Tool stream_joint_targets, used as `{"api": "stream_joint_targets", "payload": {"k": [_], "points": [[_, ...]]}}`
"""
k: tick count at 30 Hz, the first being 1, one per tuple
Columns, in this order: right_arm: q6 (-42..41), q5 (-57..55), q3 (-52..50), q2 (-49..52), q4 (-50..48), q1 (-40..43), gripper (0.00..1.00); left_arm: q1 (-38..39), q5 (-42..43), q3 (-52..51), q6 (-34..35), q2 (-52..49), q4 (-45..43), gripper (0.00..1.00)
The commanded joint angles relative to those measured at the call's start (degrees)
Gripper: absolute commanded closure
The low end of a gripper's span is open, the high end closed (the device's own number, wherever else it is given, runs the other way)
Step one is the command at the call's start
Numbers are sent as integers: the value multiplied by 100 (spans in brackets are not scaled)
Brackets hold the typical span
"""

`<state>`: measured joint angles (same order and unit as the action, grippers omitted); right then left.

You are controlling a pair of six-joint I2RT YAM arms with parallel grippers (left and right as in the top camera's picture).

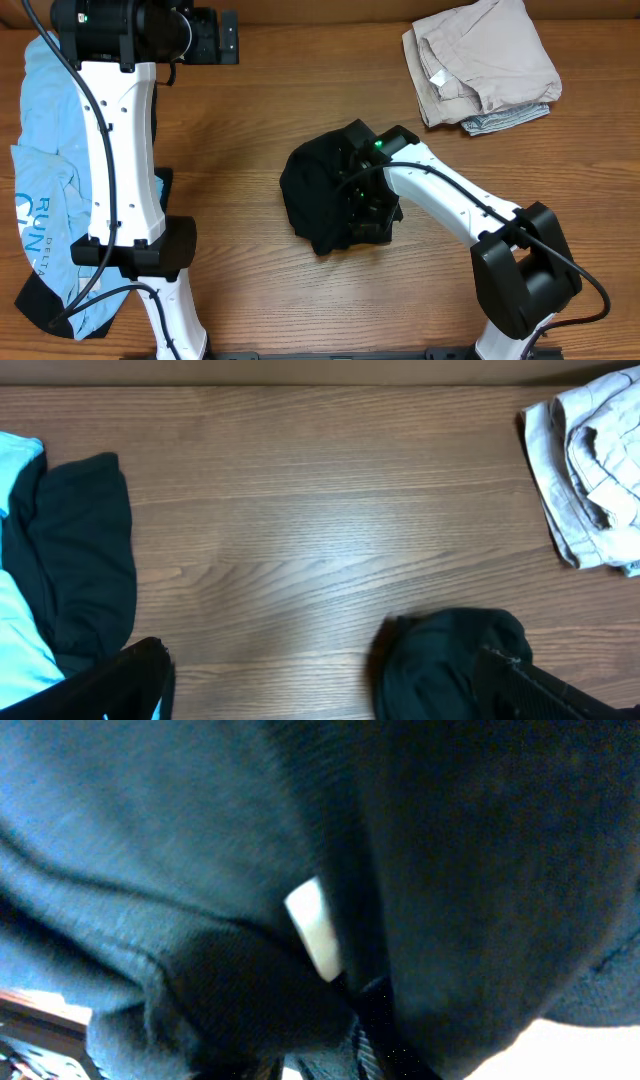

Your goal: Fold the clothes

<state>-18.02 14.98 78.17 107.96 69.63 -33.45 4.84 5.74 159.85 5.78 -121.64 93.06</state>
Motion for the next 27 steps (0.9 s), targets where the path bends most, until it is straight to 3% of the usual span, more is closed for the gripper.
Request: {"api": "stream_joint_targets", "payload": {"k": [1, 4, 7, 11, 19, 27], "points": [[-151, -177, 111, -55, 39, 59, 72, -11, -39, 0, -114, 4, 11, 0], [-153, -345, 516, -203, 177, 109, 66, -11, -37, 0, -114, 4, 15, 0], [-103, -433, 1099, -372, 299, 157, 50, -11, -37, 0, -160, 4, 22, 0], [46, -546, 1738, -437, 240, 160, 40, -11, -37, 0, -219, 4, 22, 0], [352, -944, 1517, -297, -1014, 160, 37, -11, -39, 0, -243, 4, 13, 0], [651, -970, 1478, 446, -1386, 160, 38, -11, -39, 0, -243, 4, 13, 0]]}}
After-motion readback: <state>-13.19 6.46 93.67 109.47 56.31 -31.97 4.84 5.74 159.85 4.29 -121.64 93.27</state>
